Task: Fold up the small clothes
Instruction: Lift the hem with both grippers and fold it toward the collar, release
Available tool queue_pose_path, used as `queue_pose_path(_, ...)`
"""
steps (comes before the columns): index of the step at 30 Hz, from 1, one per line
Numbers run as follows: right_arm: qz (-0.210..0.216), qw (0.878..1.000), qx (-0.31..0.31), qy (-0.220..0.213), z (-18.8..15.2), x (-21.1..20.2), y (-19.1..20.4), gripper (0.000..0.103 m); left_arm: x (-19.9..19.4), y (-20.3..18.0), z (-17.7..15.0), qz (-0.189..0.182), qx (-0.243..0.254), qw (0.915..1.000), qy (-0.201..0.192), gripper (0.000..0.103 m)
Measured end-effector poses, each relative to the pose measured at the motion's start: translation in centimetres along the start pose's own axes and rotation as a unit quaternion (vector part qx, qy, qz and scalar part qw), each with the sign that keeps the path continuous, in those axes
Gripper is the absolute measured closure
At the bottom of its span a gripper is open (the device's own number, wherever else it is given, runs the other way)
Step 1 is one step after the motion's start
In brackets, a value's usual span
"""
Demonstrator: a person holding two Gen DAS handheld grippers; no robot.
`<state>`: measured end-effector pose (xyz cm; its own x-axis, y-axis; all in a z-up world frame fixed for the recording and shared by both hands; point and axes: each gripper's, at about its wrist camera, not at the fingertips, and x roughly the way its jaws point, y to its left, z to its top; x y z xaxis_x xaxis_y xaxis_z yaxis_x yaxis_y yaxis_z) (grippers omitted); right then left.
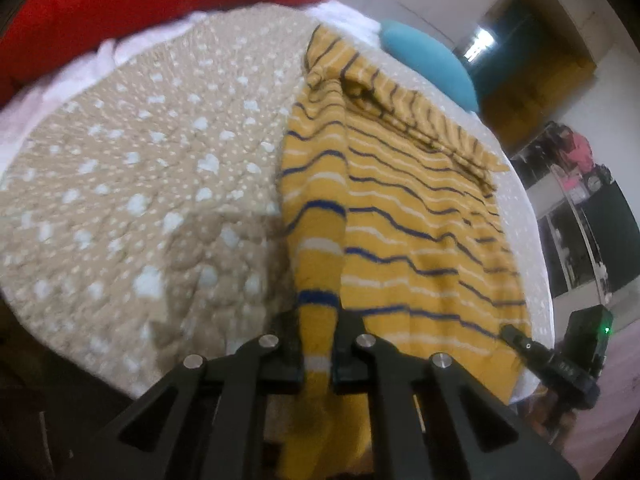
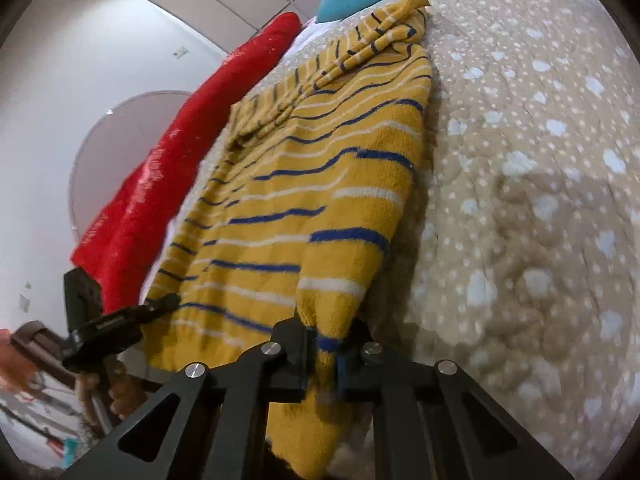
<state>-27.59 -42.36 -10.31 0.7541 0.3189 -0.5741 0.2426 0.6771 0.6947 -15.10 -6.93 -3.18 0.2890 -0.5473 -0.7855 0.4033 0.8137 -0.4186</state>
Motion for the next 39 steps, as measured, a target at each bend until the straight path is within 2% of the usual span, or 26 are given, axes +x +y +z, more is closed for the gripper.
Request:
queue_pose_path(2, 0.008, 1.0, -0.006, 0.0, -1.1, -1.9, -0.1, 0.094, -0.9, -0.2, -0.3, -0.007, 0.003, 1.0, -0.005, 0.096)
queue_pose_path(6, 0.015, 1.0, -0.005, 0.002, -3.8, -4.8, -0.6, 0.094, -0.8, 0.3, -1.9, -0.013, -0.003, 0.9999, 0.009, 0.095)
queue_pose_path(8, 0.002, 1.0, -0.009, 0.017, -5.4, -5.3, -1.1, 0.094, -0.1, 0.9, -2.9, -0.011, -0.007, 0.9995, 0.029, 0.095)
queue_pose_path(10, -0.019, 0.999, -0.018, 0.026, -6.4, -5.3, -1.5, 0.092, 0.7, 1.6, -2.4, -0.016, -0.015, 0.9989, 0.043, 0.094)
queue_pose_path(14, -0.029, 0.999, -0.028, 0.026, -6.6, -6.0, -1.8, 0.088, 0.0, 2.4, -1.7, -0.015, -0.017, 0.9994, 0.027, 0.09)
queue_pose_path(15, -0.031, 0.999, -0.033, 0.026, -6.6, -6.0, -1.6, 0.088, -0.5, 2.4, -1.6, -0.015, -0.013, 0.9997, 0.017, 0.087)
queue_pose_path(17, -0.038, 0.998, -0.046, 0.029, -6.6, -5.7, -0.8, 0.085, -1.3, 2.4, -1.5, -0.007, -0.003, 1.0, -0.006, 0.071)
queue_pose_path(19, -0.042, 0.997, -0.051, 0.035, -6.7, -5.2, -0.2, 0.076, -1.8, 2.6, -1.4, 0.003, -0.001, 0.9997, -0.024, 0.044)
queue_pose_path(20, -0.041, 0.997, -0.049, 0.038, -6.8, -5.1, -0.2, 0.07, -1.9, 2.6, -1.4, 0.002, -0.002, 0.9996, -0.027, 0.04)
queue_pose_path(22, -0.039, 0.997, -0.045, 0.042, -7.0, -4.9, -0.4, 0.065, -1.4, 3.0, -1.5, -0.01, -0.007, 0.9997, -0.02, 0.035)
queue_pose_path(25, -0.047, 0.997, -0.046, 0.046, -7.2, -5.0, -0.8, 0.064, -0.1, 3.0, -1.8, -0.02, -0.008, 0.9997, -0.006, 0.032)
queue_pose_path(28, -0.058, 0.996, -0.046, 0.049, -7.2, -4.8, -1.0, 0.056, 1.3, 2.6, -2.6, -0.048, -0.001, 0.9988, 0.008, 0.025)
queue_pose_path(31, -0.063, 0.995, -0.045, 0.055, -7.4, -3.7, -0.5, 0.053, 2.4, 1.8, -3.5, -0.07, 0.011, 0.9972, 0.024, 0.024)
queue_pose_path(32, -0.063, 0.995, -0.048, 0.061, -7.5, -3.3, -0.3, 0.053, 2.9, 1.5, -3.7, -0.07, 0.016, 0.9969, 0.031, 0.024)
queue_pose_path(33, -0.065, 0.995, -0.05, 0.062, -7.8, -3.0, -0.1, 0.053, 3.2, 1.2, -3.9, -0.065, 0.02, 0.997, 0.038, 0.029)
queue_pose_path(34, -0.067, 0.994, -0.054, 0.065, -7.9, -2.6, 0.1, 0.053, 3.7, 0.9, -4.1, -0.053, 0.023, 0.9972, 0.046, 0.064)
queue_pose_path(35, -0.07, 0.993, -0.059, 0.069, -8.1, -2.2, 0.4, 0.053, 4.1, 0.9, -4.2, -0.045, 0.025, 0.9972, 0.054, 0.089)
queue_pose_path(36, -0.069, 0.993, -0.062, 0.072, -8.1, -2.0, 0.5, 0.058, 4.4, 1.0, -4.3, -0.034, 0.024, 0.9969, 0.067, 0.095)
queue_pose_path(37, -0.064, 0.993, -0.066, 0.077, -8.2, -1.6, 0.7, 0.083, 4.3, 1.3, -4.3, -0.033, 0.015, 0.9973, 0.064, 0.095)
queue_pose_path(38, -0.059, 0.993, -0.065, 0.082, -8.1, -1.4, 0.8, 0.095, 3.8, 1.6, -4.2, -0.047, 0.004, 0.9971, 0.06, 0.095)
queue_pose_path(39, -0.058, 0.993, -0.065, 0.082, -8.0, -1.4, 0.8, 0.095, 3.2, 1.7, -4.0, -0.053, 0.0, 0.9971, 0.055, 0.095)
